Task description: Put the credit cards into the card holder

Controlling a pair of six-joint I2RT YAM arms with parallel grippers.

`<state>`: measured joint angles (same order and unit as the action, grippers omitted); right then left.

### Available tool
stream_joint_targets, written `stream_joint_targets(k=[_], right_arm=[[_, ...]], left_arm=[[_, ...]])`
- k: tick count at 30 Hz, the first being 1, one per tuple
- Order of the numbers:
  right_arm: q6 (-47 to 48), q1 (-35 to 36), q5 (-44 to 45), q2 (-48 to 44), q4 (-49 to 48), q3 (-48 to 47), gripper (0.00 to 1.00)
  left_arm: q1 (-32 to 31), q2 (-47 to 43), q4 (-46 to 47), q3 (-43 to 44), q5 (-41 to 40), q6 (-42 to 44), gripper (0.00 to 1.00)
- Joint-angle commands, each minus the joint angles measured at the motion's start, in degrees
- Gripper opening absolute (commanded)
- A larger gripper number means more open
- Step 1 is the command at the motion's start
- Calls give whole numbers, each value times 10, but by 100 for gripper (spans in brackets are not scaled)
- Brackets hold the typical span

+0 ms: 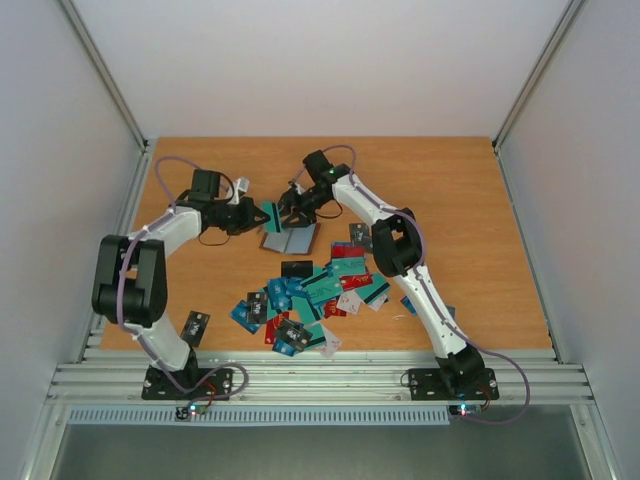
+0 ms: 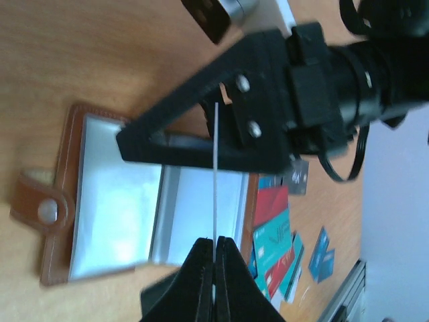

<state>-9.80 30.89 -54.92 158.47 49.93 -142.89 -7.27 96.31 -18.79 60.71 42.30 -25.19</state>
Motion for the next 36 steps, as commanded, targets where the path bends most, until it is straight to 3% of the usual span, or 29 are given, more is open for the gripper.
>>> stream_joint_targets(k=[1, 10, 20, 26, 31, 36], right_arm=[[16, -7, 10, -2, 33, -13, 51], [4, -28, 7, -23, 55, -49, 51], [48, -44, 65, -98, 143, -31, 51], [39, -43, 148, -201, 160, 91, 51], [-41, -32, 157, -310, 46, 313, 51], [-108, -6, 150, -346, -62, 435, 51]], left_arm=[[-2, 54, 134, 5, 40, -57, 0], [-2, 113, 108, 17, 50, -5, 0], [-4, 152, 117, 22, 47, 1, 0], [-5, 151, 103, 18, 19, 6, 0], [-4, 146, 81, 17, -19, 12, 0], [-4, 132, 59, 7, -64, -6, 0]])
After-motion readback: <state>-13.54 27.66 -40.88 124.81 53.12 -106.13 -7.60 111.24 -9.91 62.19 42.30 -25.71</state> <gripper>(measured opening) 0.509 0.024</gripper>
